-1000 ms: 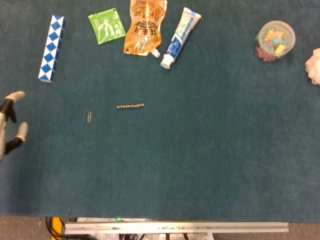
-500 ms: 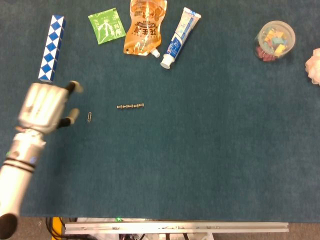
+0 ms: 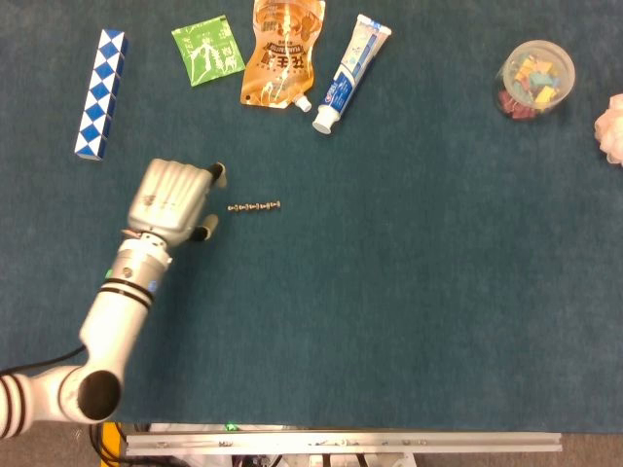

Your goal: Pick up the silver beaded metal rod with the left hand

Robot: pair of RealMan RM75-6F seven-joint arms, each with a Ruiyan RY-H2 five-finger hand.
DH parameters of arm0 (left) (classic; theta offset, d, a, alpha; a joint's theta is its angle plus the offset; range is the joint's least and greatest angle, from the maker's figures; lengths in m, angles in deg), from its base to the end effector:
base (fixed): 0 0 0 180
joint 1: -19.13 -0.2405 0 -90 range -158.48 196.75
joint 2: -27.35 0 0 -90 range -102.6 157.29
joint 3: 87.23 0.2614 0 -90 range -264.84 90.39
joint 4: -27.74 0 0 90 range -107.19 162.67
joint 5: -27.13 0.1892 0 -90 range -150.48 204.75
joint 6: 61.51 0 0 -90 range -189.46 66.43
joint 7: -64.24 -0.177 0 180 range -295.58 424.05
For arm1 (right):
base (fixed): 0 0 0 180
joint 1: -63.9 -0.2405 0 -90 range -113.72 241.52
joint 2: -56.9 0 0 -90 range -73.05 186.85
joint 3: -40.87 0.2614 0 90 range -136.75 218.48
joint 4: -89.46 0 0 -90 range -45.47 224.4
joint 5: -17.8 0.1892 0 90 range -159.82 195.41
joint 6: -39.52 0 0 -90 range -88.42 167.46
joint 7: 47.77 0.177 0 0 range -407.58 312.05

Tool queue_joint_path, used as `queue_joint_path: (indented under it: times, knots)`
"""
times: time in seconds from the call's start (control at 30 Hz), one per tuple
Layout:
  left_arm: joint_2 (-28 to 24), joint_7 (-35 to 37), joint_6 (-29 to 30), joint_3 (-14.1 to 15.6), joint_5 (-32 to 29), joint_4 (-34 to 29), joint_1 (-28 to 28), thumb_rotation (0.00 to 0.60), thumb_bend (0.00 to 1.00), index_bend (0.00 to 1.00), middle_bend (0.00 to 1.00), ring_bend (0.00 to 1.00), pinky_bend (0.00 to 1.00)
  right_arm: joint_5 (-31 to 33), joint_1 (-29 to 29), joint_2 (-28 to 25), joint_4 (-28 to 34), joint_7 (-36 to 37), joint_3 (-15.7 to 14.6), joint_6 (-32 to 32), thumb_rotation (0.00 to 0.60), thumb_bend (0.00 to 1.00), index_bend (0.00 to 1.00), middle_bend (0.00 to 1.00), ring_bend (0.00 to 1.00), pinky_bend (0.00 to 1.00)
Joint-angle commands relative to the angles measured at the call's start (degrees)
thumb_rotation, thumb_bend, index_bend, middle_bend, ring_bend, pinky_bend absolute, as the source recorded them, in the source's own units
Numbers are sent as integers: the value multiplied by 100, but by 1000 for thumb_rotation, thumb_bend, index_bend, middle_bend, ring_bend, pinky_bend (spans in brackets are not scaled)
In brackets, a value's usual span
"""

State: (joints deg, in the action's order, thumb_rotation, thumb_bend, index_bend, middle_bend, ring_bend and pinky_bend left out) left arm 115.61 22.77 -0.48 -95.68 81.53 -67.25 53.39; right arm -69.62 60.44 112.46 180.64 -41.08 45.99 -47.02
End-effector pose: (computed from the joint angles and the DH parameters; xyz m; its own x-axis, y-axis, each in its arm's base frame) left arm -0.1835 0.3258 -0.0096 0.5642 0.3091 0.7656 0.8244 -0.2613 -0.5020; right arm -0.3102 -0.2128 0.2392 0.4418 0.0606 0.8951 -0.8962 -0.0148 0.4434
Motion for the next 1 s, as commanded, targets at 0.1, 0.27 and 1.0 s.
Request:
queue_joint_path:
  times: [0.1, 0.27, 1.0]
  knots:
    - [345, -293, 84, -14, -433, 283, 187, 600, 244, 419, 888, 886, 1000, 20, 22, 7, -49, 61, -13, -23, 600, 200, 472, 460, 365, 427]
    - [538, -315, 176, 5, -604, 419, 240, 600, 210, 453, 892, 890, 1000, 40, 49, 12, -91, 104, -26, -47, 600, 200, 472, 460, 365, 427]
    - [1211, -127, 91, -181, -979, 1375, 582, 600, 203, 475, 900, 898, 1000, 149, 207, -25, -122, 179, -58, -186, 600, 200, 472, 460, 365, 427]
